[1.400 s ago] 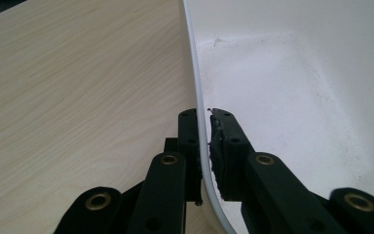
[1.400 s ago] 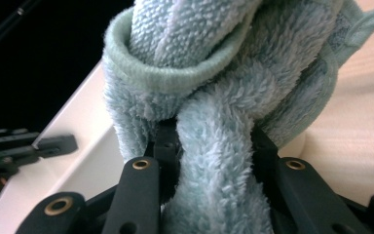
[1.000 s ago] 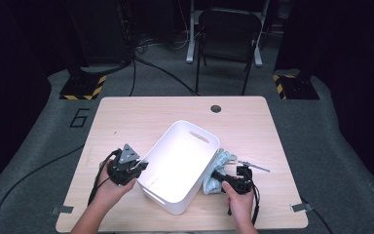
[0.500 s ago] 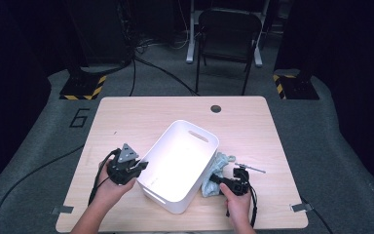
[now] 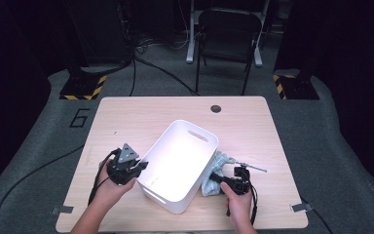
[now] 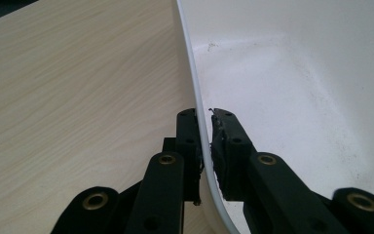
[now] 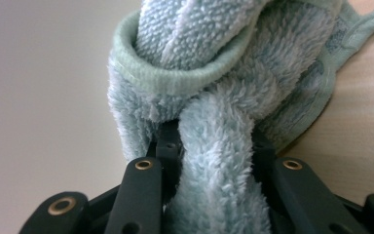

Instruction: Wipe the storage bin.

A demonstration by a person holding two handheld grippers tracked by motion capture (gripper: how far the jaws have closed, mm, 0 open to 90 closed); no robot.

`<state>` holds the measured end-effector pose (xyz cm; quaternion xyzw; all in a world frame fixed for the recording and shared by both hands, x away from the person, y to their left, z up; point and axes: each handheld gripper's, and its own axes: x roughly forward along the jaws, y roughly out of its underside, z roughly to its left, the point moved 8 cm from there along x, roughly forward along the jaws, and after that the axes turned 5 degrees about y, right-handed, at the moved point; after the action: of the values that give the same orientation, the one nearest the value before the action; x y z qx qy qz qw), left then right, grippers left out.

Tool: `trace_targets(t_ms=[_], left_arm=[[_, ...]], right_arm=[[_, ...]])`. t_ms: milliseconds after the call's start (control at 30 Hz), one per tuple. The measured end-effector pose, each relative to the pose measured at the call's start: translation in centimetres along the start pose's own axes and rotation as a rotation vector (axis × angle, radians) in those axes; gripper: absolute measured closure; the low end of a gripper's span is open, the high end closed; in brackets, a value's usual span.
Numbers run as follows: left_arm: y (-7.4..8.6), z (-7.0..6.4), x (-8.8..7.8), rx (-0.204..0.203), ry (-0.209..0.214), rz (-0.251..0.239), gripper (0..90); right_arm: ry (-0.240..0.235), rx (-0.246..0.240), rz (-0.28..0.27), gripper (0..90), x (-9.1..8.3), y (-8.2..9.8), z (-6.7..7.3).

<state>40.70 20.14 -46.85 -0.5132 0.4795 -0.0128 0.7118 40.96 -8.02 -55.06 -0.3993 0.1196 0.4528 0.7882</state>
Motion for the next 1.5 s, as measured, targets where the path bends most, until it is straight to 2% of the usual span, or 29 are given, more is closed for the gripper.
trace_targets(t_ms=[100,200,267,333,400,433,467,633,767,800,867,967,1100,1300,1367,1400,1500], left_arm=[[0.0,0.0,0.0,0.003,0.005,0.005,81.8],[0.0,0.0,0.0,-0.006,0.003,0.008,81.7],[0.0,-0.1,0.0,-0.017,0.003,0.007,81.7],[0.0,-0.1,0.0,-0.021,-0.004,-0.001,81.6],[0.0,0.0,0.0,-0.025,-0.003,0.002,81.2],[-0.1,-0.1,0.1,-0.042,-0.008,-0.013,80.9],[-0.1,-0.1,0.1,-0.050,0.001,-0.009,80.7],[-0.1,-0.1,0.1,-0.062,-0.001,-0.018,80.1],[-0.1,-0.1,0.1,-0.081,0.006,-0.030,79.4],[-0.1,-0.1,0.1,-0.079,0.008,-0.030,79.5],[-0.1,-0.1,0.1,-0.075,0.007,-0.030,79.6],[-0.1,0.0,0.1,-0.060,0.006,-0.021,80.0],[0.0,-0.1,0.1,-0.055,0.010,-0.015,80.3],[-0.1,-0.1,0.1,-0.054,0.025,-0.021,80.2],[0.0,-0.1,0.1,-0.049,0.023,-0.016,80.4],[0.0,-0.2,0.1,-0.053,0.022,-0.014,80.4],[-0.1,-0.2,0.1,-0.052,0.021,-0.017,80.5]], right_arm=[[-0.006,-0.027,-0.020,67.3,-0.1,-0.5,0.0],[-0.013,-0.029,-0.025,67.4,-0.1,-0.7,-0.2],[0.000,-0.038,-0.029,67.6,-0.2,-0.6,0.0],[0.002,-0.045,-0.032,68.0,-0.6,-0.7,0.5],[-0.029,-0.053,-0.060,68.0,-1.1,-1.1,1.4],[-0.042,-0.057,-0.073,68.0,-1.5,-1.4,1.9],[-0.057,-0.054,-0.080,68.0,-1.9,-1.5,2.5],[-0.122,-0.087,-0.128,67.9,-3.7,-2.3,4.9],[-0.131,-0.102,-0.136,67.8,-4.1,-2.3,5.6],[-0.131,-0.112,-0.140,67.8,-4.1,-2.4,5.6],[-0.143,-0.092,-0.136,67.6,-4.0,-2.3,5.4],[-0.153,-0.088,-0.140,67.5,-3.8,-2.3,5.2],[-0.135,-0.104,-0.132,67.4,-3.6,-2.1,5.0],[-0.139,-0.077,-0.125,67.6,-2.9,-1.7,4.5],[-0.141,-0.091,-0.123,67.6,-2.6,-1.6,4.2],[-0.134,-0.070,-0.114,67.6,-2.6,-1.5,4.2],[-0.124,-0.065,-0.097,67.7,-2.1,-1.1,3.7]])
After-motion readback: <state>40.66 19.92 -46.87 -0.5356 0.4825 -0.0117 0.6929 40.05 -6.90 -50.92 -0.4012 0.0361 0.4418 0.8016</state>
